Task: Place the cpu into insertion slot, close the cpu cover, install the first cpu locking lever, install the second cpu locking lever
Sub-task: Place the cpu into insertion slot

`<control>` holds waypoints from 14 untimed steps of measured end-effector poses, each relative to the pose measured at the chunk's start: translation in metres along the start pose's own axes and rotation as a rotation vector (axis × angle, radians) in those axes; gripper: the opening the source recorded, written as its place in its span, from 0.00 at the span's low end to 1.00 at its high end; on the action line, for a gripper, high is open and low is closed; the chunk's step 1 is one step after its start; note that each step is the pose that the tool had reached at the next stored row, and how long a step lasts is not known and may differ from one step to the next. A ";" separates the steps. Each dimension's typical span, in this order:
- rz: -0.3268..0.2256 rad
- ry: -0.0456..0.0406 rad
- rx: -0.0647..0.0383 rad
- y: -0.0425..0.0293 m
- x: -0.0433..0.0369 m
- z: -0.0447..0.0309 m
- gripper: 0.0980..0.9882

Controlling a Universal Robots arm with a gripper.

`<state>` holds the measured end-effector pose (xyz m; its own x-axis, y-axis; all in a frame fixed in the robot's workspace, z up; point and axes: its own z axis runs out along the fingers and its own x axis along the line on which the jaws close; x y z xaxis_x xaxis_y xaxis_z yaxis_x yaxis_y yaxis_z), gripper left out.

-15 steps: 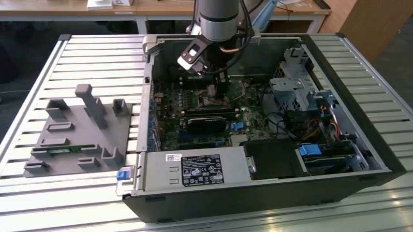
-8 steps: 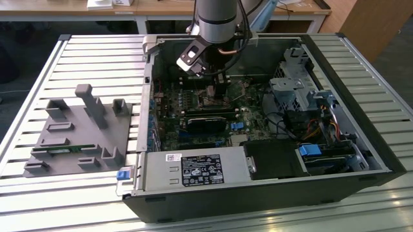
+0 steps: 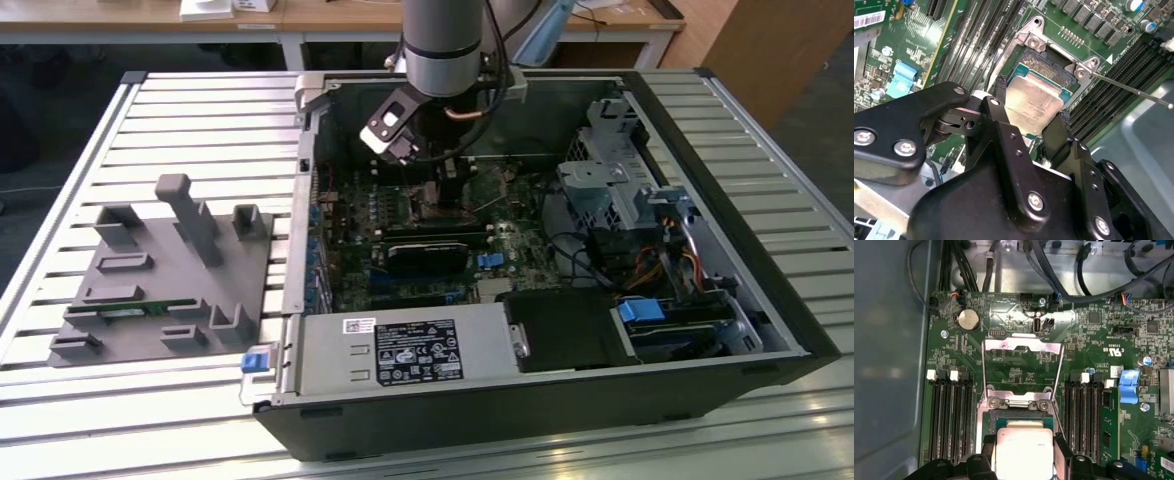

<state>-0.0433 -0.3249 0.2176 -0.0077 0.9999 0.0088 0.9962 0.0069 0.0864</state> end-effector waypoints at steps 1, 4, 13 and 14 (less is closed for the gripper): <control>0.001 -0.0001 0.000 -0.0003 0.0001 0.0010 0.50; 0.002 -0.0011 0.000 -0.0007 0.0013 0.0046 0.50; 0.001 -0.0017 0.001 -0.0014 0.0037 0.0132 0.50; 0.001 -0.0017 0.001 -0.0015 0.0037 0.0143 0.50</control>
<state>-0.0436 -0.3211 0.2032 -0.0061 1.0000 0.0072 0.9963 0.0055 0.0853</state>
